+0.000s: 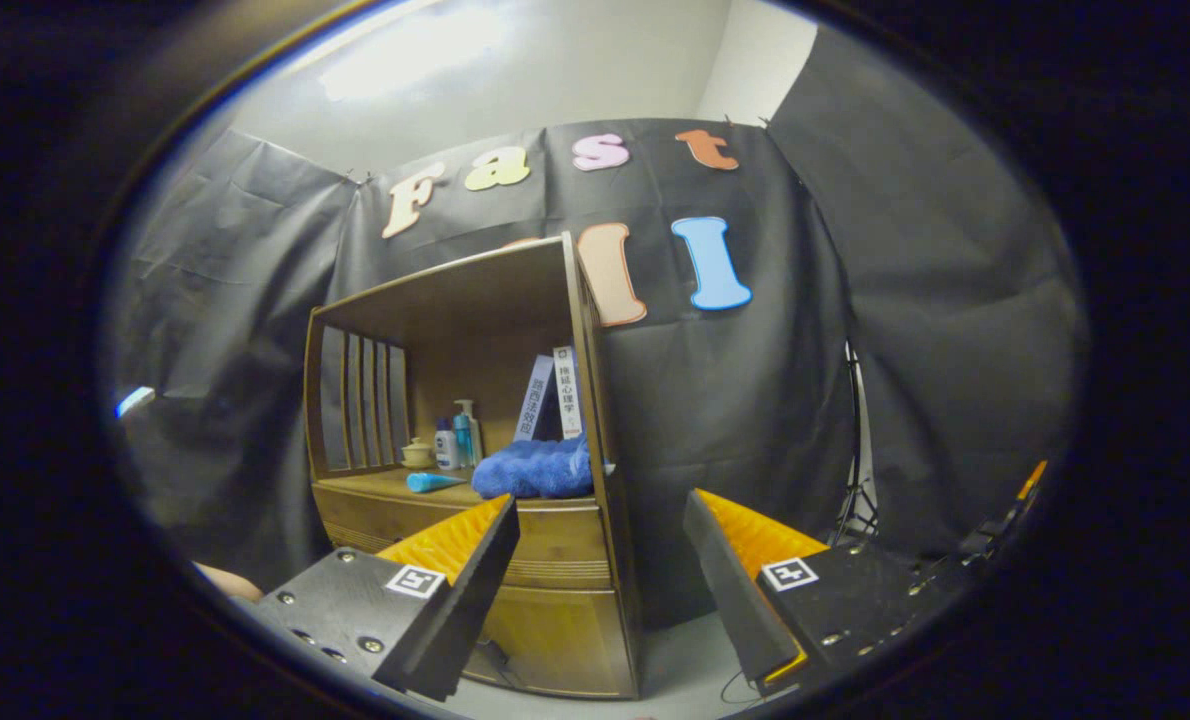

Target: Pull open the drawer, take out the items inside it, and place them on the countertop above the cabinet.

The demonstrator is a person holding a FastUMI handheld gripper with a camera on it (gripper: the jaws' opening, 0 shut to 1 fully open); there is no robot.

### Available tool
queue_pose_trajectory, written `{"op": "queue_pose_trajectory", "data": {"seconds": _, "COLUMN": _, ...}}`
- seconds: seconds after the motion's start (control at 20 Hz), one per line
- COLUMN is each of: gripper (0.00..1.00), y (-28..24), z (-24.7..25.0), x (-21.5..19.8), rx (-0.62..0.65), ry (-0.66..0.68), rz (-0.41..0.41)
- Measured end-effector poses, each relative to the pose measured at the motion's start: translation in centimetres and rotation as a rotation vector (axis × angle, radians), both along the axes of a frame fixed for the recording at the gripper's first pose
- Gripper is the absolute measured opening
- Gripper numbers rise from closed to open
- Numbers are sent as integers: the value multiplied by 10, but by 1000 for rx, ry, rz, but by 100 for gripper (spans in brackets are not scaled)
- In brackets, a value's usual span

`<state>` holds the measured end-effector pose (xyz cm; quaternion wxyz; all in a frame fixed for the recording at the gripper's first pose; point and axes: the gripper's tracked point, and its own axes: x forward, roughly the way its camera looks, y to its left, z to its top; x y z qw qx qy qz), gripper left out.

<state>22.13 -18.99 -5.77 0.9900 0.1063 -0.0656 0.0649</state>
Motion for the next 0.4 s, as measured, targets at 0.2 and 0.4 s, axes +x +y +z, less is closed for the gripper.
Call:
{"op": "queue_pose_trajectory", "data": {"seconds": 0.2, "gripper": 99, "y": 4, "z": -26, "x": -5, "rx": -2, "ry": 56, "rz": -5}}
{"op": "queue_pose_trajectory", "data": {"seconds": 0.4, "gripper": 99, "y": 11, "z": -47, "x": -10, "rx": -47, "ry": 121, "rz": 1}}
